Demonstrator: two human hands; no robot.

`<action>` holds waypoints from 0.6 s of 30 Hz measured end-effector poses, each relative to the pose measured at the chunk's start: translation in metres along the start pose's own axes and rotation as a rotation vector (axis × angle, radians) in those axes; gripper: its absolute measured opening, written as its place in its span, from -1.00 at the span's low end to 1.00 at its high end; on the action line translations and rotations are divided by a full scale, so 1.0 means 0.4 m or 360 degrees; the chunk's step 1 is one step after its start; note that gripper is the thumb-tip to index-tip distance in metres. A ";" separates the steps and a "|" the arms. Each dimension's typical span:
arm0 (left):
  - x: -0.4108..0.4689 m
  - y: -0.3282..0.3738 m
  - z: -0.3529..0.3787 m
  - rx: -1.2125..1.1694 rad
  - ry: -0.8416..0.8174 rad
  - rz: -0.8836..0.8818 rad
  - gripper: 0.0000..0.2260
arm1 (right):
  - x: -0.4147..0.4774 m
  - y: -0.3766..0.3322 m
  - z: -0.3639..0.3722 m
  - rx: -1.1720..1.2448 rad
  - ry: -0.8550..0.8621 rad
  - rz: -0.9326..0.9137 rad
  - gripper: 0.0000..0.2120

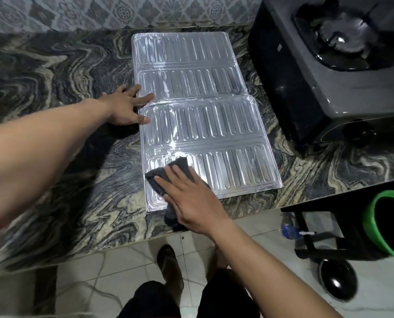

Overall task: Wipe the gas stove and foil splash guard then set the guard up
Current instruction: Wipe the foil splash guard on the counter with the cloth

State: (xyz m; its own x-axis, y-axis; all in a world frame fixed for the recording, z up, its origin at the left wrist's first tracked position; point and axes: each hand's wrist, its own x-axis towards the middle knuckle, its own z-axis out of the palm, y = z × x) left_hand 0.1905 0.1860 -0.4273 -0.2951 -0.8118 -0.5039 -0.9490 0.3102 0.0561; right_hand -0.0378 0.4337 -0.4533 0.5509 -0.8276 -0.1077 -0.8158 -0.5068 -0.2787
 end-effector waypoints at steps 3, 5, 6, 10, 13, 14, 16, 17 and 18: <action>0.002 0.003 -0.005 -0.0016 -0.0017 -0.0021 -0.26 | -0.095 0.139 -0.024 0.0044 0.0070 0.0211 -0.51; 0.003 0.006 -0.004 -0.0029 -0.0025 -0.0043 -0.25 | -0.145 0.234 -0.043 0.0080 0.0126 0.0423 -0.50; 0.003 0.009 -0.005 -0.0034 -0.0031 -0.0055 -0.25 | -0.161 0.275 -0.051 0.0087 0.0154 0.0512 -0.50; -0.006 0.031 -0.019 0.0062 -0.0047 -0.0156 -0.25 | -0.176 0.353 -0.065 0.0095 0.0192 0.0643 -0.50; -0.038 0.074 -0.032 0.0167 0.0074 -0.0287 -0.30 | -0.170 0.348 -0.072 0.0150 0.0147 0.0624 -0.46; -0.057 0.102 -0.029 0.0173 0.0141 -0.0319 -0.34 | -0.167 0.348 -0.086 0.0192 0.0113 0.0624 -0.46; -0.100 0.181 -0.008 0.0125 0.0288 -0.0333 -0.38 | -0.152 0.363 -0.138 0.0260 0.0057 0.0636 -0.52; -0.126 0.233 0.011 0.0091 0.0358 -0.0296 -0.39 | -0.144 0.376 -0.170 0.0232 0.0011 0.0621 -0.54; -0.154 0.290 0.033 0.0056 0.0437 -0.0240 -0.41 | -0.136 0.389 -0.200 0.0161 -0.0050 0.0570 -0.55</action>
State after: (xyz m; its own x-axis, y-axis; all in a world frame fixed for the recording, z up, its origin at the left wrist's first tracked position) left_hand 0.1003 0.2785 -0.4013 -0.1747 -0.9517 -0.2525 -0.9814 0.1891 -0.0340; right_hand -0.2089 0.3805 -0.4144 0.2403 -0.9394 -0.2445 -0.9372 -0.1589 -0.3106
